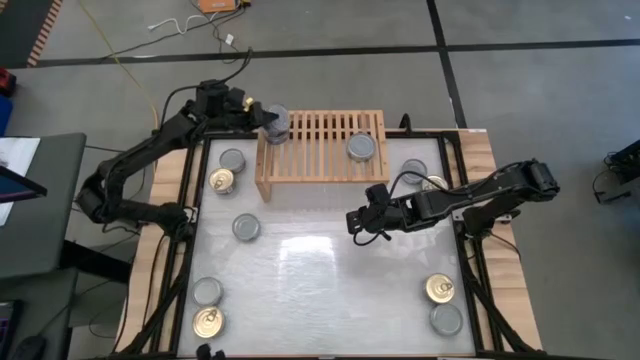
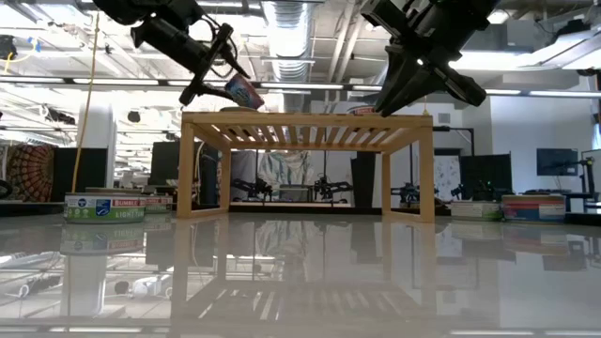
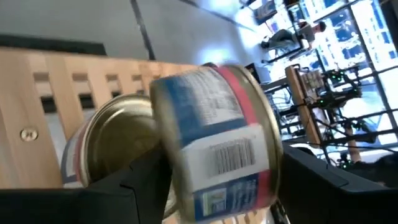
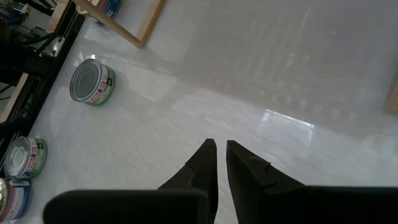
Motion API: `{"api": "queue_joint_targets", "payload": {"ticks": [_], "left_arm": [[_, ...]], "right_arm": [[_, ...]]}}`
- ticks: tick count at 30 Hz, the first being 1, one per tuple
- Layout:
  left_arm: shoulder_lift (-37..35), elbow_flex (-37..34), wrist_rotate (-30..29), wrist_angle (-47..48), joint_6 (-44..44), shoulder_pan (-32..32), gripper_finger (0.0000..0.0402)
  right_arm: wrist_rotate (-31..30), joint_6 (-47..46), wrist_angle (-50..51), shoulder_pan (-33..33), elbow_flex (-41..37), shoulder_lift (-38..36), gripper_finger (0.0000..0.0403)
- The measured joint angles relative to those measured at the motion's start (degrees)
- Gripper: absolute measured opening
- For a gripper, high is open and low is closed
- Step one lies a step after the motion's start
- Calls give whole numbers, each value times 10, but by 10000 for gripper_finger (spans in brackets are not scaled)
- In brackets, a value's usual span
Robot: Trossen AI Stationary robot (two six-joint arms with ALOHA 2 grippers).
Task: Stack canned seafood by type on shelf
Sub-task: Stack the blue-pink tuna can on top of the other blue-pink tuna can on the shelf
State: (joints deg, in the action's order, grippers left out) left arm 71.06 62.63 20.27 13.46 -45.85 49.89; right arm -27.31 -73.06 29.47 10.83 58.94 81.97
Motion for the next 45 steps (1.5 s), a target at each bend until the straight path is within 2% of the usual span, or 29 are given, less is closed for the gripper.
{"api": "queue_joint_targets", "payload": {"ticks": [3,10,14,18,21,25,28,31,37,40,43,45], "left_arm": [[-8,1,2,18,23,0,244],[-8,1,-36,91,6,0,245],[-10,1,-33,89,-6,0,245],[-15,1,-7,82,-9,0,245],[-15,0,-23,83,-17,4,245],[-16,0,0,83,-13,4,245],[-16,0,-9,97,-24,4,245],[-16,0,23,94,-9,5,245],[-16,0,5,101,1,6,245],[-19,0,-33,110,-2,6,245],[-22,0,-5,121,11,5,245],[-22,0,-10,120,18,4,245]], "right_arm": [[0,0,0,0,0,0,63],[0,0,-18,-2,0,0,63],[0,0,-21,-2,0,0,63],[0,0,-23,0,0,0,63],[0,0,-31,0,0,5,63],[0,0,-51,0,0,20,63],[2,0,-69,0,0,37,63],[8,0,-86,1,0,48,63],[16,0,-94,1,0,52,63],[16,0,-93,0,0,50,63],[17,0,-94,1,0,50,63],[17,0,-94,1,0,50,63]]}}
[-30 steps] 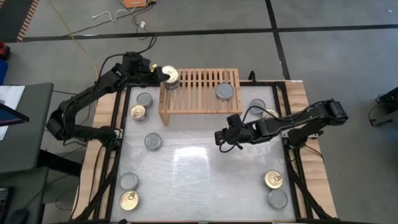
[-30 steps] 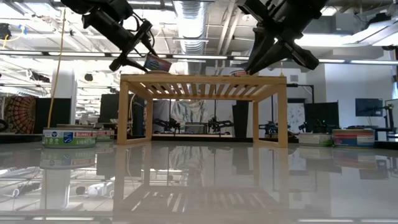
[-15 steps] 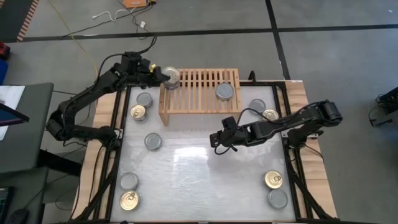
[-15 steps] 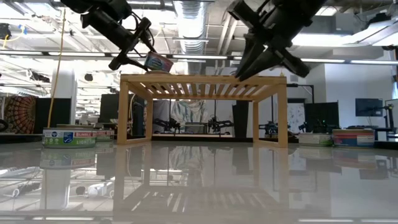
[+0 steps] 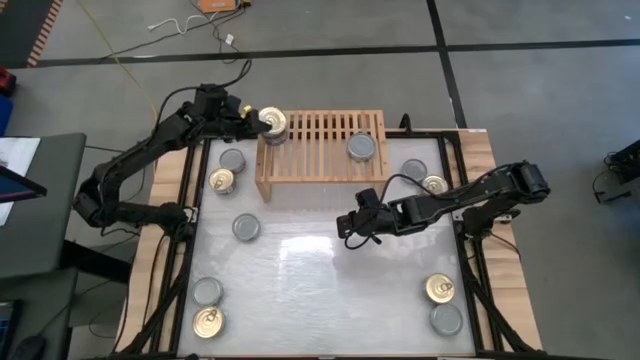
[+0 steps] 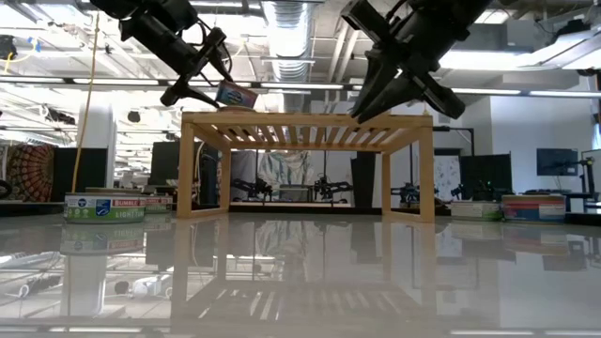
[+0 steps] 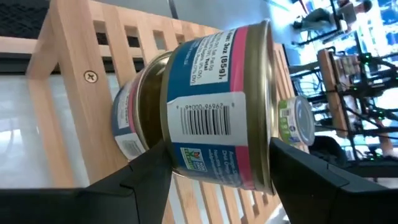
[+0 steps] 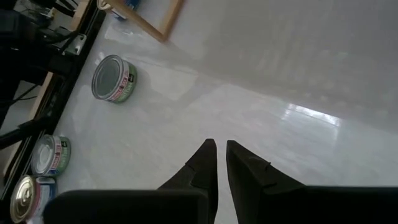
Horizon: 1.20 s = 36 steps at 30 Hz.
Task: Stack canned seafood by type on shelf
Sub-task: Stack the blue-pink tuna can on top of the other blue-pink tuna can on the shelf
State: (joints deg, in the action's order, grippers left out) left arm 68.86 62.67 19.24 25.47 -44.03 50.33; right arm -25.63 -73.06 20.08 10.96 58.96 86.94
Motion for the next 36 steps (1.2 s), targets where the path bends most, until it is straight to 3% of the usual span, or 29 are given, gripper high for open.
{"api": "queue_joint_targets", "payload": {"ticks": [21,36], "left_arm": [[-1,0,15,1,-65,5,245],[-2,0,-2,1,-40,5,262]], "right_arm": [[0,0,0,3,0,-1,63],[1,15,0,3,0,-1,63]]}}
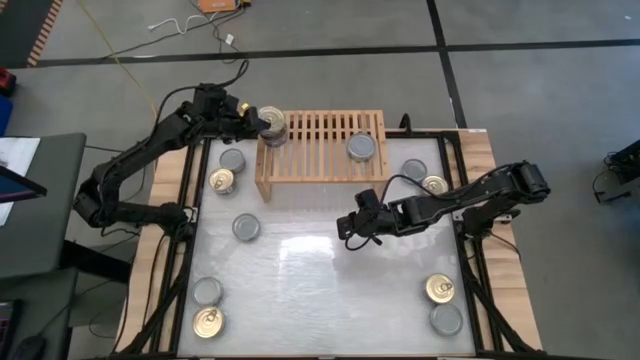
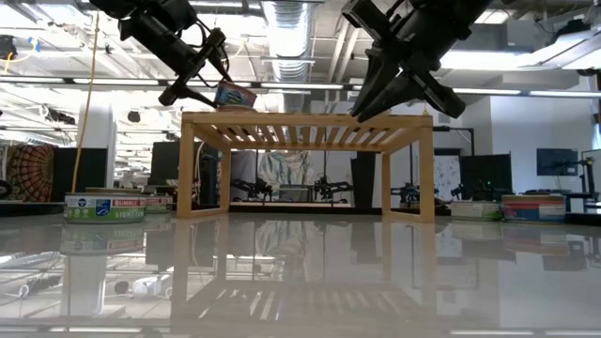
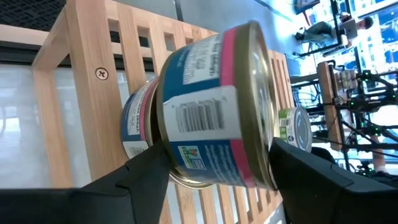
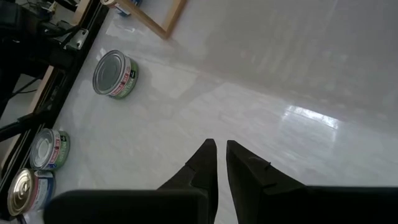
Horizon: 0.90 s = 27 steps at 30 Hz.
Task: Stack canned seafood by type on shelf
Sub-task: Stack the blue-pink tuna can on top of the other blue-pink tuna can on the shelf
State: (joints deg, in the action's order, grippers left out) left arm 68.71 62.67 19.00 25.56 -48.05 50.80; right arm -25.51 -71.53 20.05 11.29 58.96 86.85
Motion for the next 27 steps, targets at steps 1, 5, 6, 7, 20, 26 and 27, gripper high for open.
{"api": "queue_joint_targets", "payload": {"ticks": [1,5,6,7,20,26,27], "left_arm": [[0,0,2,0,0,0,268],[-1,0,3,2,-21,0,293],[-1,0,3,2,-28,0,297],[-2,0,3,3,-31,0,300],[-33,0,66,12,-51,14,299],[-31,0,85,58,-46,14,299],[-31,0,84,64,-44,14,299]], "right_arm": [[1,0,0,0,0,0,63],[1,0,0,3,0,0,63],[1,0,0,3,0,0,63],[1,1,0,3,0,0,63],[1,1,0,4,0,0,63],[1,1,0,3,0,0,63],[2,1,0,3,0,0,63]]}}
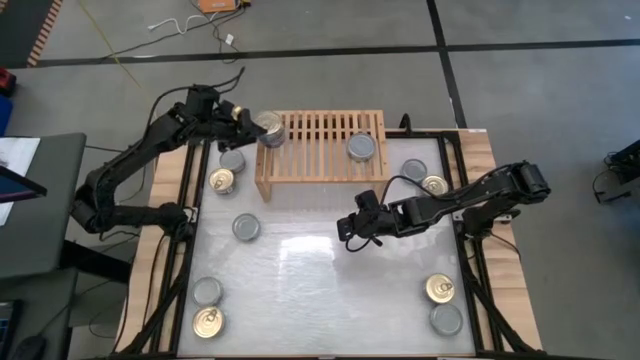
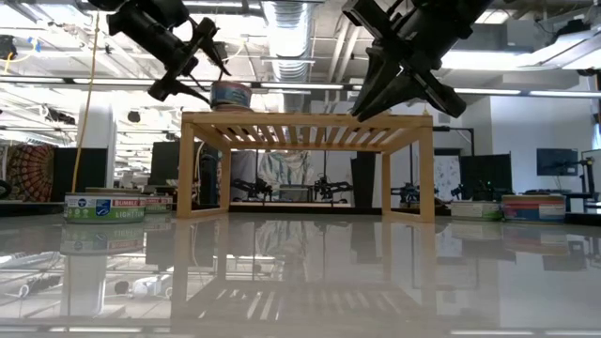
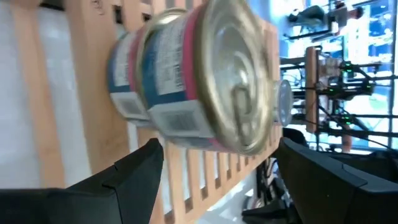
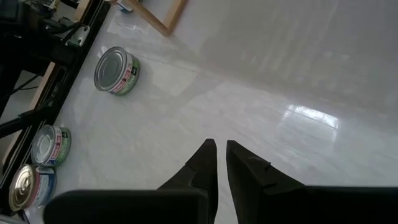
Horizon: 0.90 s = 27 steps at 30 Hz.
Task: Stack canned seafood by type on shelf
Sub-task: Stack the blue-pink tuna can on top of the other blue-pink tuna can on the shelf
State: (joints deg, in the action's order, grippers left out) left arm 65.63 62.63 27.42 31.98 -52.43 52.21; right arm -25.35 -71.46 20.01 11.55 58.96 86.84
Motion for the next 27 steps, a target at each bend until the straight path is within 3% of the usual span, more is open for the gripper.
{"api": "queue_joint_targets", "payload": {"ticks": [6,20,27], "left_arm": [[0,0,-22,2,9,0,299],[-10,0,-12,2,13,0,299],[-24,0,-55,7,42,15,299]], "right_arm": [[0,0,0,0,0,0,63],[0,0,-1,4,0,0,63],[0,0,0,4,0,0,63]]}}
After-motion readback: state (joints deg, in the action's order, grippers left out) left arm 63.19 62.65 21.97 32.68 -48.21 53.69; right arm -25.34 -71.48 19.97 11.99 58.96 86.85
